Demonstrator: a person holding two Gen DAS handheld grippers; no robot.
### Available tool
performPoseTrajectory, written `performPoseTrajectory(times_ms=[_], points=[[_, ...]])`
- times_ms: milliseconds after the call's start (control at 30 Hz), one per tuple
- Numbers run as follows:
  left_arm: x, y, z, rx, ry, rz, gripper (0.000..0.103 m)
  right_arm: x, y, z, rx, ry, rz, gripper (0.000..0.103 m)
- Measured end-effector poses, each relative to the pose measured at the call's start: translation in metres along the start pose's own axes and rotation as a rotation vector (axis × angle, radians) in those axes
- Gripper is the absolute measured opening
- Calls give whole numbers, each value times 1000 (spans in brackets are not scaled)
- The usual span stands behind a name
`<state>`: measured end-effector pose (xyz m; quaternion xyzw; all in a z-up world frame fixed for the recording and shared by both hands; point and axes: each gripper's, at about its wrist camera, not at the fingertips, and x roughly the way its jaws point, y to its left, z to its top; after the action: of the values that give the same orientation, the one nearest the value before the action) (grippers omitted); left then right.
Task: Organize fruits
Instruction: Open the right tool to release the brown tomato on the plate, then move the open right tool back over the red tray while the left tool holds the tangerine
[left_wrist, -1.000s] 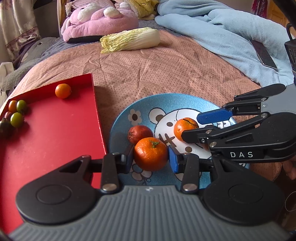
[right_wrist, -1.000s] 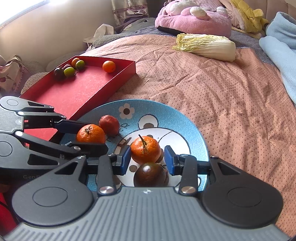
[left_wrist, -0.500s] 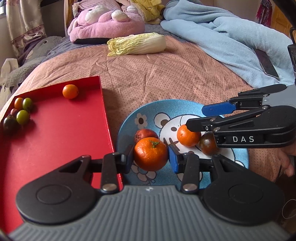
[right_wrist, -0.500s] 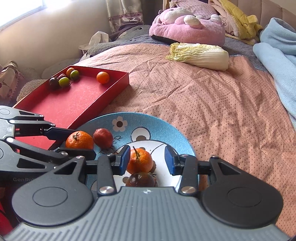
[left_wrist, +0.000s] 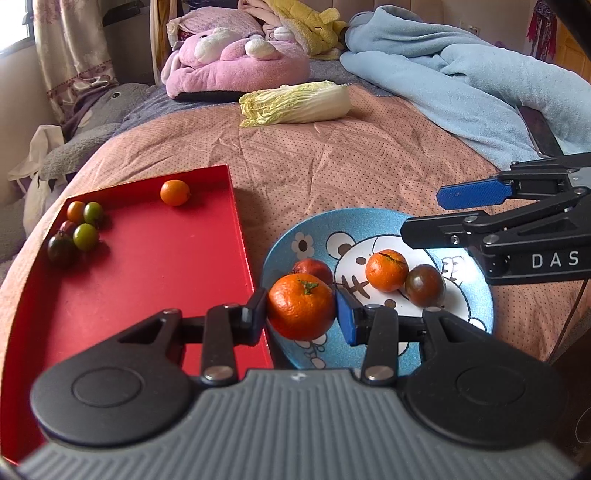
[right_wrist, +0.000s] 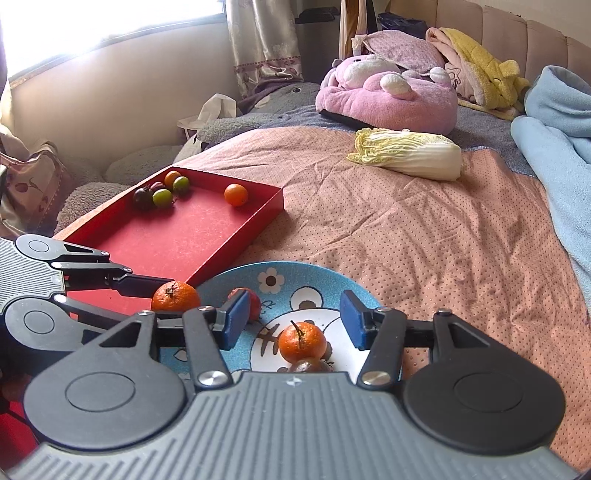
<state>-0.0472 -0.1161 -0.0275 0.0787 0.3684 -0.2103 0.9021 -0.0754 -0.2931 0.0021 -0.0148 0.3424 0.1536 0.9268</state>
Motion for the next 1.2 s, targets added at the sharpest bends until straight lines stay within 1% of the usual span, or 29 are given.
performPoseTrajectory(times_ms=[67,200,300,400,500,567,633,833,900,967,1067,1200], points=[[-11,1,6,-21,-5,29,43,-14,1,-1,-14,-21,10,60],[-46,9,34,-50,-11,105,43,-35,3,1,-17,-44,43,61],[-79,16,58,-68,-64,163,44,-46,10,4,-29,-67,66,63],[-90,20,64,-82,-108,189,44,-53,17,2,-33,-80,93,64],[-85,27,61,-126,-99,194,44,-58,23,-4,-50,-78,111,64],[-80,31,58,-134,-103,206,44,-57,25,-7,-59,-67,127,64],[-74,38,54,-151,-97,202,44,-57,26,-8,-57,-72,127,64],[-61,55,48,-165,-65,235,44,-52,25,-7,-10,-62,130,68],[-57,58,48,-160,-66,237,44,-49,27,-5,-4,-50,136,68],[-53,65,46,-181,-78,222,44,-46,33,-4,-10,-45,138,68],[-44,72,44,-158,-90,229,44,-38,43,-1,-34,-44,143,68],[-36,90,40,-126,-78,204,43,-22,54,8,-25,-50,140,68]])
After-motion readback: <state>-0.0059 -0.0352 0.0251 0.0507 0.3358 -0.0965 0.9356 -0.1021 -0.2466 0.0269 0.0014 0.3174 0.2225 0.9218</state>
